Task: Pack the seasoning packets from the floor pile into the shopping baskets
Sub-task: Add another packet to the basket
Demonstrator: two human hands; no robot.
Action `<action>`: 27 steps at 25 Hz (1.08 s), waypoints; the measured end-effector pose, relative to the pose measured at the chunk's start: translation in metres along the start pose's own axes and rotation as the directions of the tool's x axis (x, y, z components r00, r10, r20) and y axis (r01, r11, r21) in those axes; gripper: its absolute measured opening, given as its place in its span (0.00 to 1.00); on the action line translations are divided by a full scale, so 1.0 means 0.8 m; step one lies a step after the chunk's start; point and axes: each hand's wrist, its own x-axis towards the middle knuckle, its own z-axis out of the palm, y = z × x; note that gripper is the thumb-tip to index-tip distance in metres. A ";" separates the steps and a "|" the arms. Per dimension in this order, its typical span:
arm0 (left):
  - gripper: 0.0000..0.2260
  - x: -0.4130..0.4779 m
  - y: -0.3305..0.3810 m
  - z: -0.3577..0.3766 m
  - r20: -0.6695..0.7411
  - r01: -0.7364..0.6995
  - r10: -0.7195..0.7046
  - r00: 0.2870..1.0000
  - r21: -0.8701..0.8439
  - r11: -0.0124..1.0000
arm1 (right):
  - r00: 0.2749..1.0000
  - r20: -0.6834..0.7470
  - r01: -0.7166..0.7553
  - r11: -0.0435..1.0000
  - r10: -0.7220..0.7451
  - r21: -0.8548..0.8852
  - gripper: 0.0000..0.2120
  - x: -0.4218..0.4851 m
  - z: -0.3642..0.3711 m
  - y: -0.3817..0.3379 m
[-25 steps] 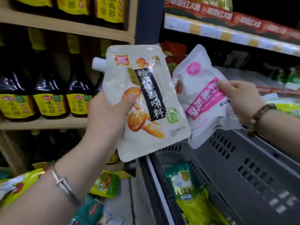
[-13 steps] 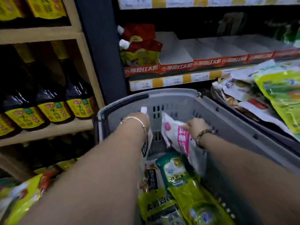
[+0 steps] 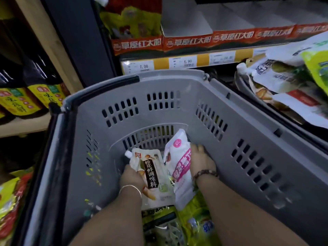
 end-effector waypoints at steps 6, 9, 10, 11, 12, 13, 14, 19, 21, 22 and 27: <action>0.28 -0.033 -0.019 0.038 0.187 -0.598 0.604 0.775 0.526 0.605 | 0.851 0.189 0.521 0.831 -0.490 -0.193 0.27 -0.018 0.032 0.027; 0.28 -0.042 -0.043 0.062 0.340 -0.580 0.480 0.809 0.598 0.554 | 0.846 0.275 0.517 0.829 -0.457 -0.212 0.32 -0.028 0.058 0.039; 0.28 -0.040 -0.046 0.068 0.337 -0.564 0.462 0.820 0.613 0.553 | 0.847 0.313 0.505 0.833 -0.429 -0.225 0.33 -0.027 0.065 0.041; 0.29 -0.040 -0.048 0.070 0.334 -0.551 0.448 0.829 0.625 0.554 | 0.845 0.351 0.497 0.835 -0.403 -0.237 0.33 -0.025 0.072 0.041; 0.30 -0.040 -0.049 0.072 0.324 -0.532 0.431 0.842 0.628 0.568 | 0.845 0.375 0.489 0.836 -0.382 -0.249 0.33 -0.022 0.078 0.041; 0.30 -0.039 -0.050 0.073 0.309 -0.510 0.412 0.857 0.622 0.594 | 0.846 0.384 0.482 0.838 -0.369 -0.257 0.33 -0.019 0.083 0.040; 0.31 -0.038 -0.051 0.075 0.304 -0.495 0.394 0.867 0.612 0.617 | 0.847 0.387 0.481 0.837 -0.366 -0.262 0.33 -0.015 0.087 0.038; 0.31 -0.042 -0.047 0.073 0.350 -0.475 0.323 0.879 0.593 0.650 | 0.841 0.397 0.494 0.820 -0.367 -0.289 0.33 -0.008 0.097 0.038; 0.32 -0.041 -0.039 0.067 0.405 -0.485 0.279 0.871 0.609 0.628 | 0.833 0.435 0.493 0.817 -0.343 -0.299 0.33 -0.005 0.094 0.033; 0.33 -0.039 -0.034 0.063 0.440 -0.490 0.246 0.864 0.621 0.612 | 0.822 0.469 0.492 0.816 -0.323 -0.302 0.33 -0.003 0.092 0.028; 0.33 -0.010 0.021 0.035 0.571 -0.521 0.064 0.818 0.691 0.501 | 0.732 0.657 0.500 0.797 -0.180 -0.339 0.39 0.034 0.054 -0.002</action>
